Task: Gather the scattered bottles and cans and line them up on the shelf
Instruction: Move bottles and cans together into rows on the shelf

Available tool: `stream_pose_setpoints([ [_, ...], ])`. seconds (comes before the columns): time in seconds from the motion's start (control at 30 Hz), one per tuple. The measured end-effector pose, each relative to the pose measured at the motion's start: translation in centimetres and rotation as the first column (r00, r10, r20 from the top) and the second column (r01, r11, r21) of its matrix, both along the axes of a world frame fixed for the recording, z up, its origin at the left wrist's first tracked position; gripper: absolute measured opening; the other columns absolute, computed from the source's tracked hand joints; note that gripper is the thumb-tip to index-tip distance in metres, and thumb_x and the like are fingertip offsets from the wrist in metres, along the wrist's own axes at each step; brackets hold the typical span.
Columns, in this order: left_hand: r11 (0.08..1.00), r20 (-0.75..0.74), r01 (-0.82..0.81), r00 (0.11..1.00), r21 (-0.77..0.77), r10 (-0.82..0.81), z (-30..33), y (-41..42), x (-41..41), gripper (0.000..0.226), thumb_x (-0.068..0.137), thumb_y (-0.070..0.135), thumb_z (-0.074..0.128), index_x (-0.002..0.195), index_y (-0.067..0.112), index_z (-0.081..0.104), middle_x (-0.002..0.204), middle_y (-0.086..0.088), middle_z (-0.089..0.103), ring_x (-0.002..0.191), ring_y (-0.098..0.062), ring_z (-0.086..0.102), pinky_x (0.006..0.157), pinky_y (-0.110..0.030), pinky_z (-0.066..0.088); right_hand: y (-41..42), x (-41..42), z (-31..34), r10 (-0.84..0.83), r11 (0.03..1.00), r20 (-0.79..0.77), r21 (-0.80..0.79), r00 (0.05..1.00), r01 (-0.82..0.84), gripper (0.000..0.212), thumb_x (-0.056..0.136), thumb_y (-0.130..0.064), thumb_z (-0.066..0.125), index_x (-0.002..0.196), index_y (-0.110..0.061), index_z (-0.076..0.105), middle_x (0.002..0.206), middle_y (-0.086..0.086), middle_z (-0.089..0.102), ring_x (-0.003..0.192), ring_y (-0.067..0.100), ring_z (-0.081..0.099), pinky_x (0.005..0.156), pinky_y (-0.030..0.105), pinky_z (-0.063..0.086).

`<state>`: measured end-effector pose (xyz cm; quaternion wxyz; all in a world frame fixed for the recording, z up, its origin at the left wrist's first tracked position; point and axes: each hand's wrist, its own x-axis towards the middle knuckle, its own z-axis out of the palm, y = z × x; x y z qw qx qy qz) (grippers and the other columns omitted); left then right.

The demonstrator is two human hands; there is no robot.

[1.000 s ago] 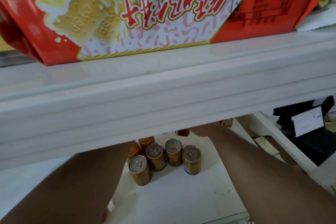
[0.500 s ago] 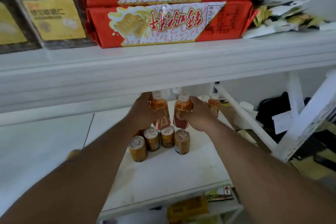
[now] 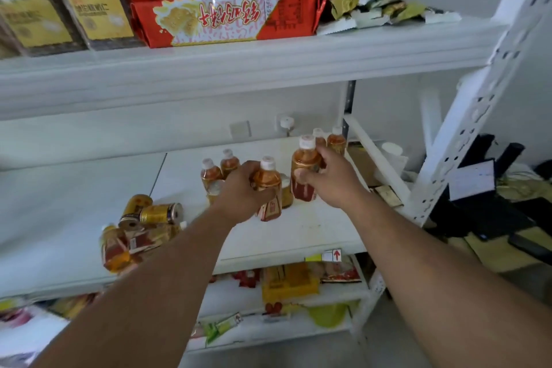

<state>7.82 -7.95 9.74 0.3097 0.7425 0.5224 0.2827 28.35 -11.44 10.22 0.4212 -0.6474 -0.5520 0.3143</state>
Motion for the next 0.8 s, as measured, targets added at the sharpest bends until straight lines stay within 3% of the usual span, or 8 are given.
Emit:
stream_pose_setpoints([
  [0.07, 1.0, 0.021, 0.009, 1.0, -0.013, -0.009, -0.3, -1.9, 0.3, 0.039, 0.083, 0.014, 0.076, 0.113, 0.025, 0.054, 0.092, 0.02, 0.059, 0.082, 0.006, 0.058, 0.06, -0.002, 0.039, -1.6, 0.2, 0.0, -0.003, 1.0, 0.011, 0.008, 1.0, 0.003, 0.06, 0.09, -0.031, 0.077, 0.144, -0.027, 0.053, 0.127, -0.011, 0.061, 0.115, 0.009, 0.054, 0.095, 0.028, 0.04],
  [0.27, 1.0, 0.042, 0.029, 0.999, -0.002, -0.029, -0.7, -5.0, 0.5, 0.037, 0.082, 0.015, 0.077, 0.112, 0.024, 0.057, 0.091, 0.018, 0.063, 0.081, 0.007, 0.058, 0.064, -0.005, 0.04, -5.4, 0.3, -0.1, -0.028, 1.0, -0.005, 0.013, 1.0, 0.028, 0.063, 0.09, -0.032, 0.076, 0.147, -0.028, 0.051, 0.136, -0.007, 0.061, 0.122, 0.012, 0.055, 0.096, 0.03, 0.043],
  [0.4, 0.998, 0.076, 0.056, 0.996, 0.0, -0.056, -1.0, -6.1, 0.2, 0.042, 0.08, 0.017, 0.079, 0.117, 0.023, 0.06, 0.099, 0.011, 0.068, 0.092, -0.006, 0.064, 0.081, -0.024, 0.051, -7.3, -0.2, -0.1, -0.085, 0.996, 0.025, 0.01, 0.996, 0.084, 0.064, 0.087, -0.038, 0.078, 0.145, -0.032, 0.052, 0.134, -0.01, 0.063, 0.124, 0.015, 0.058, 0.101, 0.037, 0.05],
  [0.47, 0.996, 0.089, 0.084, 0.993, -0.023, -0.082, -1.4, -6.3, 0.0, 0.043, 0.079, 0.018, 0.08, 0.117, 0.026, 0.06, 0.099, 0.014, 0.068, 0.093, -0.005, 0.065, 0.087, -0.03, 0.053, -8.3, -0.5, 0.2, -0.119, 0.993, 0.028, 0.02, 0.992, 0.119, 0.063, 0.087, -0.036, 0.078, 0.144, -0.033, 0.052, 0.133, -0.01, 0.064, 0.122, 0.014, 0.058, 0.101, 0.037, 0.049],
  [0.8, 0.985, 0.097, 0.168, 0.981, -0.023, -0.165, -2.8, -8.7, 2.1, 0.045, 0.078, 0.024, 0.081, 0.118, 0.028, 0.061, 0.099, 0.014, 0.07, 0.092, -0.005, 0.065, 0.084, -0.03, 0.054, -12.2, 0.7, -0.1, -0.201, 0.98, 0.039, 0.018, 0.979, 0.2, 0.055, 0.089, -0.029, 0.078, 0.14, -0.029, 0.056, 0.126, -0.009, 0.065, 0.116, 0.013, 0.059, 0.091, 0.031, 0.045],
])
